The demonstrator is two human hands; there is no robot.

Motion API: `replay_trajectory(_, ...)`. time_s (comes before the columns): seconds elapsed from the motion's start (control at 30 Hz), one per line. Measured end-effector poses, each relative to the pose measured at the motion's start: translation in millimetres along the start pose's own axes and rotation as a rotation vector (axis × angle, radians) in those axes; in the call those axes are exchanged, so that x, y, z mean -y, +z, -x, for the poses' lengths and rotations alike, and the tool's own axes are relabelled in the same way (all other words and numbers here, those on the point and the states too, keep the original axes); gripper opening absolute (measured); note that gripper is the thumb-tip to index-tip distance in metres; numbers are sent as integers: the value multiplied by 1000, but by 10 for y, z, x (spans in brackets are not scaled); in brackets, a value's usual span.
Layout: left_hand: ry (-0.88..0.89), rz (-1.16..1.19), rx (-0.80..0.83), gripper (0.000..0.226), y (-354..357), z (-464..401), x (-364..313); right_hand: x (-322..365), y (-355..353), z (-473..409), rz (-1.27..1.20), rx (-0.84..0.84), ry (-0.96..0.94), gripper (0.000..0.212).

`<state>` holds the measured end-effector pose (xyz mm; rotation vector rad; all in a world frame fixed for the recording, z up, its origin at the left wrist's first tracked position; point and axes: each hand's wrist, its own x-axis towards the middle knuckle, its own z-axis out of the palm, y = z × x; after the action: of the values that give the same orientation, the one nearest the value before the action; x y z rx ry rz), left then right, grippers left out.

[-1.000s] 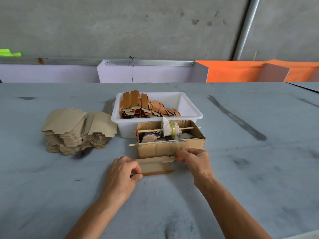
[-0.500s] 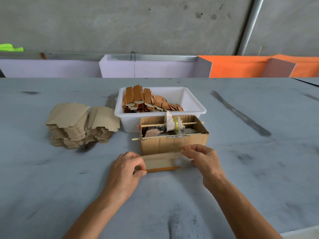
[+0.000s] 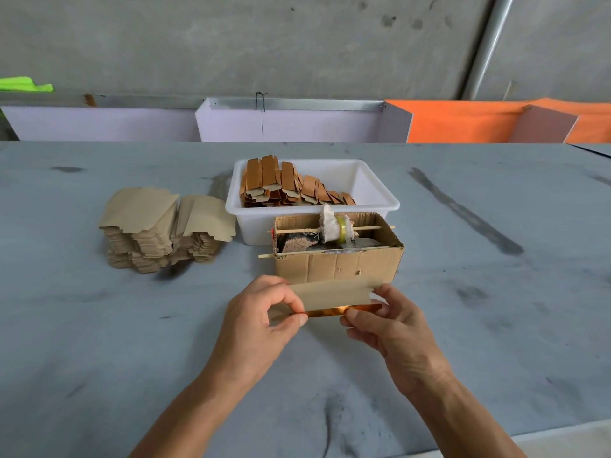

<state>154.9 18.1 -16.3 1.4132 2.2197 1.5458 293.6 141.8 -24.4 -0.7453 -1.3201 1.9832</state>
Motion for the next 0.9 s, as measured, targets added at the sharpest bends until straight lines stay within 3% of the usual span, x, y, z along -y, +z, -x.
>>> replay_trajectory(0.2,-311,491,-188,69,183,29,-27,-26,23,7,-23,8,70,34)
replay_trajectory(0.33,-521,835,-186,50,227,0,-21,-26,10,16,-16,48,109,24)
replay_trajectory(0.53,-495,790,-72,33,136,31,-61,16,-32,45,17,133,57,31)
replay_trajectory(0.67,-433,727,132,31,16,27,-106,23,-77,84,-22,180,85,30)
replay_trajectory(0.77,-442,773,251,14,-59,14,-128,11,-112,108,-38,197,103,34)
replay_trajectory(0.9,-452,724,305,16,-67,21,-148,23,-141,131,-51,213,102,36)
